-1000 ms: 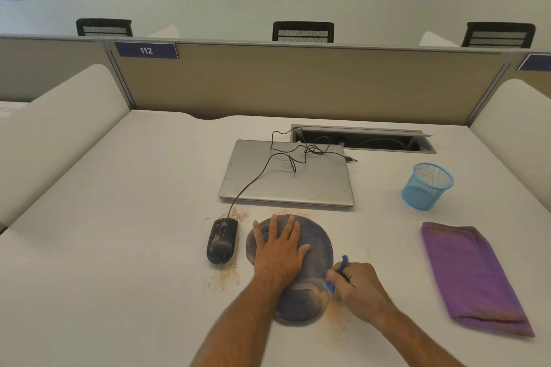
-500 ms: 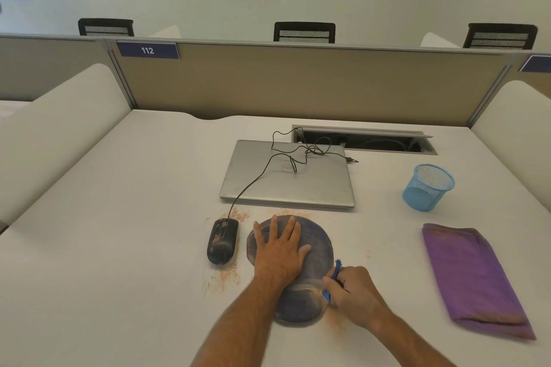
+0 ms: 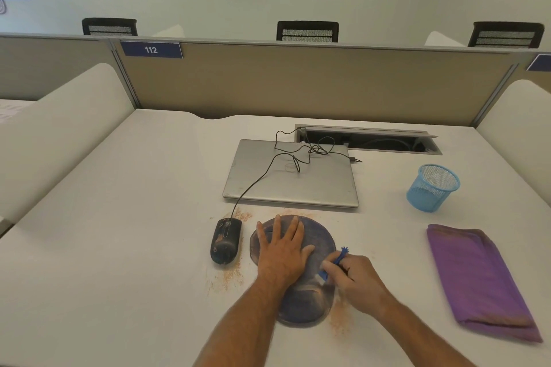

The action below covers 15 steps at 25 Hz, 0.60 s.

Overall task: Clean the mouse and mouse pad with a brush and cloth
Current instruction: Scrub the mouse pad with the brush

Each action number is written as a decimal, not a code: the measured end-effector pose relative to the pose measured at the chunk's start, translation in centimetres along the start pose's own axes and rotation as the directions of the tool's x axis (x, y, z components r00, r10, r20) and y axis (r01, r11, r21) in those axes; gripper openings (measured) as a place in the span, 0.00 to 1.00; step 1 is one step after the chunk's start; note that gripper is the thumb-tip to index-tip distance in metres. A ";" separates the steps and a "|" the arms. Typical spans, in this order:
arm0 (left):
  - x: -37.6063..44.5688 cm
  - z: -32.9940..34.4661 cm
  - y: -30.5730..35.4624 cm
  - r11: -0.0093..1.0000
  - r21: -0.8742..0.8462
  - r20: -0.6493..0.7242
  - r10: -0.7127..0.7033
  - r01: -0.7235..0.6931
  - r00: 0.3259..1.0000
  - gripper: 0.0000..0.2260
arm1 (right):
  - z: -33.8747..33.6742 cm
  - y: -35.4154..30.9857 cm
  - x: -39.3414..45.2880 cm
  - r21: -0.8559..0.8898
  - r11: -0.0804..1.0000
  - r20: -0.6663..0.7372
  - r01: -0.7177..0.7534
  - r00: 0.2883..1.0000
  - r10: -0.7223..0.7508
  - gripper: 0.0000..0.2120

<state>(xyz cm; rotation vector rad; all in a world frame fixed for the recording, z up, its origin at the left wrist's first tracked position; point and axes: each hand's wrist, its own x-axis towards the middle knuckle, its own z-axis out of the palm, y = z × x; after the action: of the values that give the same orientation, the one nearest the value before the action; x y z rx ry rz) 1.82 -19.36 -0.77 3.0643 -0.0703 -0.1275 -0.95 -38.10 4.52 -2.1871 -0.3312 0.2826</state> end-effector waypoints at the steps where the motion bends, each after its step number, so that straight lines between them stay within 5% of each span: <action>1: 0.0 0.0 0.0 1.000 0.002 -0.002 0.001 -0.001 1.000 0.30 | -0.1 -0.6 0.4 -0.014 1.000 0.072 0.018 0.997 -0.017 0.13; 5: 0.0 0.1 -0.2 1.000 0.004 -0.011 0.002 -0.002 1.000 0.29 | 0.2 -1.5 1.2 -0.087 0.996 0.283 0.034 0.959 -0.008 0.09; 9: -0.1 0.1 -0.1 1.000 -0.010 -0.018 0.000 0.000 1.000 0.29 | -0.8 -0.9 2.1 -0.293 0.956 0.254 -0.008 0.963 0.086 0.15; 12: 0.0 0.1 -0.1 1.000 -0.014 -0.015 -0.002 0.002 1.000 0.29 | -0.9 -1.0 2.3 -0.130 0.991 0.155 -0.010 0.987 0.031 0.15; 15: 0.0 0.2 -0.2 1.000 -0.007 -0.011 -0.007 0.007 1.000 0.29 | 0.2 -1.2 1.9 -0.108 0.994 0.258 -0.014 0.965 0.042 0.13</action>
<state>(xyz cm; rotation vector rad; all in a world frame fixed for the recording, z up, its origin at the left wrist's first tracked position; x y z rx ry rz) 1.82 -19.21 -0.96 3.0588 -0.0581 -0.1115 0.62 -36.62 5.21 -2.2624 -0.4706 0.5832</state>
